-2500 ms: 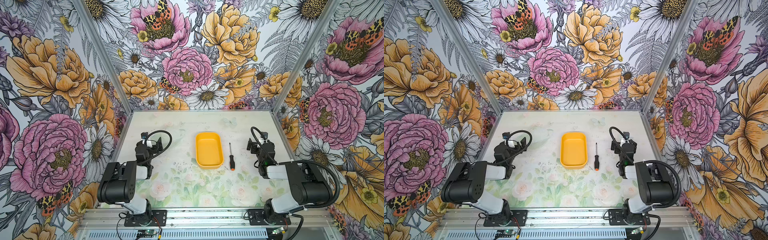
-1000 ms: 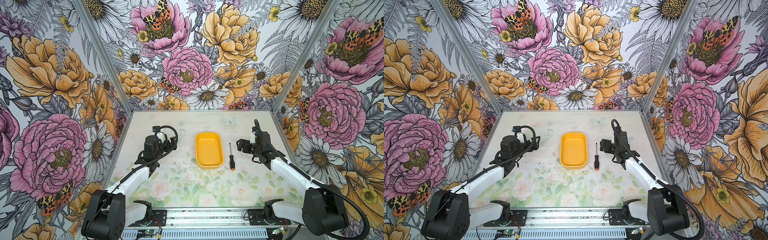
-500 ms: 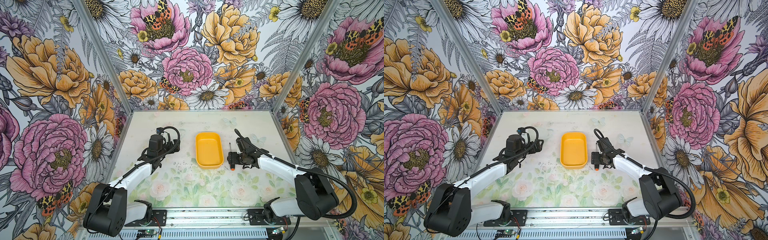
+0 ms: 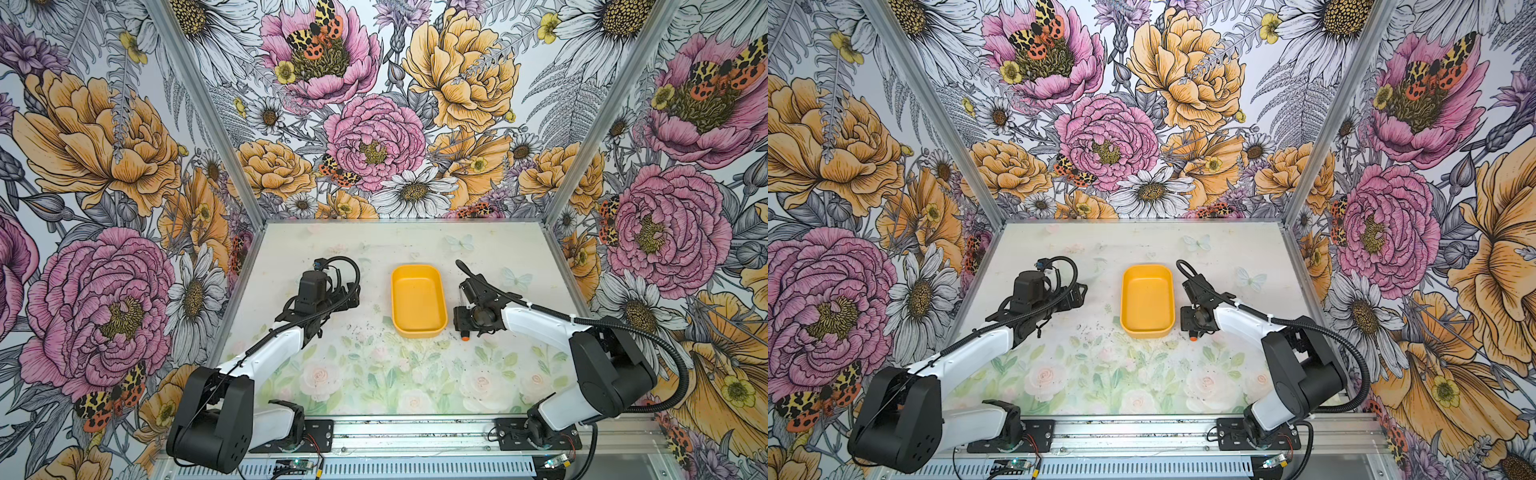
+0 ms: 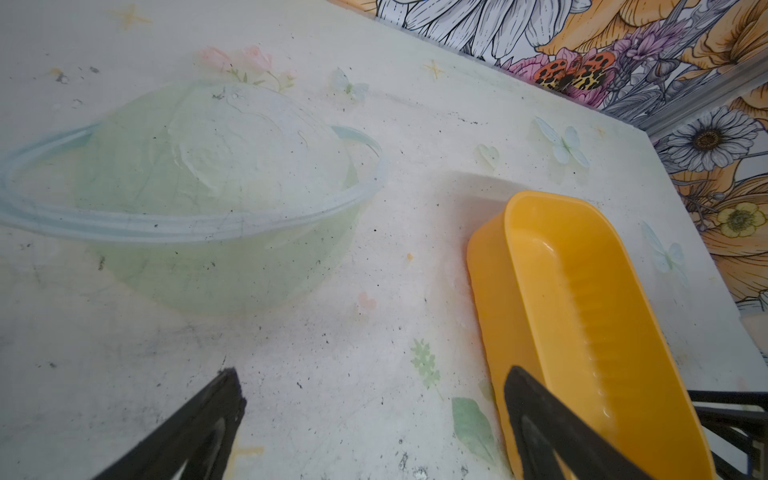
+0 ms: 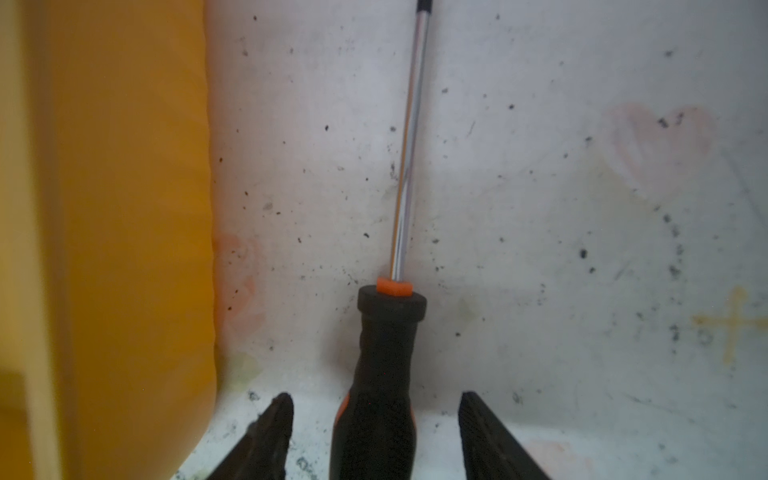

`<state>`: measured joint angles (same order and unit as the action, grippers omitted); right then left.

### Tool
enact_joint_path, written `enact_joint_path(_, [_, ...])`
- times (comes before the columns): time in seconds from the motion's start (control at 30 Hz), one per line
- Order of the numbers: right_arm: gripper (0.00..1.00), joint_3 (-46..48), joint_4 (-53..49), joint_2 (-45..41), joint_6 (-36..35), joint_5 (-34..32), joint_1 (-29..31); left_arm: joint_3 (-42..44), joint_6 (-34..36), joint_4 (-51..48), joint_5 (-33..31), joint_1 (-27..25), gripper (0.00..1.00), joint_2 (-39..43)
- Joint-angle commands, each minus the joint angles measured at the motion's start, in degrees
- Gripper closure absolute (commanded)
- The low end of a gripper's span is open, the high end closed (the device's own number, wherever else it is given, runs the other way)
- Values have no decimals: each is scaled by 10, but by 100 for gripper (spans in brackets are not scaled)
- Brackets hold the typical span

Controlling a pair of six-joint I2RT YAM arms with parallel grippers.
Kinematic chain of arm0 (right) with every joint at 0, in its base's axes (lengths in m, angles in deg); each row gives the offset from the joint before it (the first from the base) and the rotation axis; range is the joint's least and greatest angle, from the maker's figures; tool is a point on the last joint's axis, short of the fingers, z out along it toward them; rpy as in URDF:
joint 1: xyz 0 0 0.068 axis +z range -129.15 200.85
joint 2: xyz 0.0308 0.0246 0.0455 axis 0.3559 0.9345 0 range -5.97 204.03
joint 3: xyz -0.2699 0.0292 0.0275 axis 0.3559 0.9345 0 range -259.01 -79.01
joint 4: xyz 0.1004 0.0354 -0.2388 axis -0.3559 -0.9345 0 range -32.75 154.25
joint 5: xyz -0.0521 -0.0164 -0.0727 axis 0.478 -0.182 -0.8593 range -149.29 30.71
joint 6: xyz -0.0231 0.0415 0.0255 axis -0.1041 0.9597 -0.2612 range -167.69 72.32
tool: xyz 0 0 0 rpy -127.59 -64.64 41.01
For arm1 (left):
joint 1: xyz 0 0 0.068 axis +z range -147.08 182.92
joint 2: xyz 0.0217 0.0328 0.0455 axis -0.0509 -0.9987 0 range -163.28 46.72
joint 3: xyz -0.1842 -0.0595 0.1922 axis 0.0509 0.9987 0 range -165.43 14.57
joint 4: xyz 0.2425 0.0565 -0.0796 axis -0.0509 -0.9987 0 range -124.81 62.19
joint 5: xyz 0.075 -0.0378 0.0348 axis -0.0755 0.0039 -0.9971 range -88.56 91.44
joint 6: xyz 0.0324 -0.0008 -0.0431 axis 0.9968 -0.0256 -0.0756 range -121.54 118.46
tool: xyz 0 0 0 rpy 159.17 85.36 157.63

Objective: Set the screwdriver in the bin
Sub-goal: 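Close the right gripper on the black screwdriver handle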

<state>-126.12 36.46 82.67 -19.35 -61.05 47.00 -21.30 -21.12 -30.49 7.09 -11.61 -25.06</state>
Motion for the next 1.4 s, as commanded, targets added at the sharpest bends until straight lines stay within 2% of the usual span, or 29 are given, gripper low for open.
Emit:
enact_joint_path(0.0, [38,-18,-13,17,7,-18,8,-22,20,-23,5,-3,1,-6])
enact_joint_path(0.23, [45,-27,-17,28,5,-14,13,-21,30,-31,-2,-2,1,-4])
enact_joint_path(0.4, [55,-32,-22,33,7,-7,15,-20,34,-38,-6,-2,1,1])
enact_joint_path(0.9, [60,-29,-37,48,8,-3,20,-19,39,-49,-12,-1,1,12])
enact_joint_path(0.93, [62,-29,-37,52,8,-3,20,-19,40,-48,-11,-1,1,12])
enact_joint_path(1.0, [72,-31,-37,59,8,-3,20,-19,39,-49,-12,-1,1,11])
enact_joint_path(1.03, [79,-31,-37,62,8,-2,20,-19,39,-49,-11,-2,1,11])
enact_joint_path(1.07, [92,-32,-38,64,7,-1,20,-20,39,-49,-12,-2,1,12])
enact_joint_path(1.1, [100,-32,-38,65,7,-2,20,-20,39,-49,-11,-2,1,13])
enact_joint_path(1.37, [100,-31,-37,29,12,16,1,-22,39,-49,-9,-1,1,11])
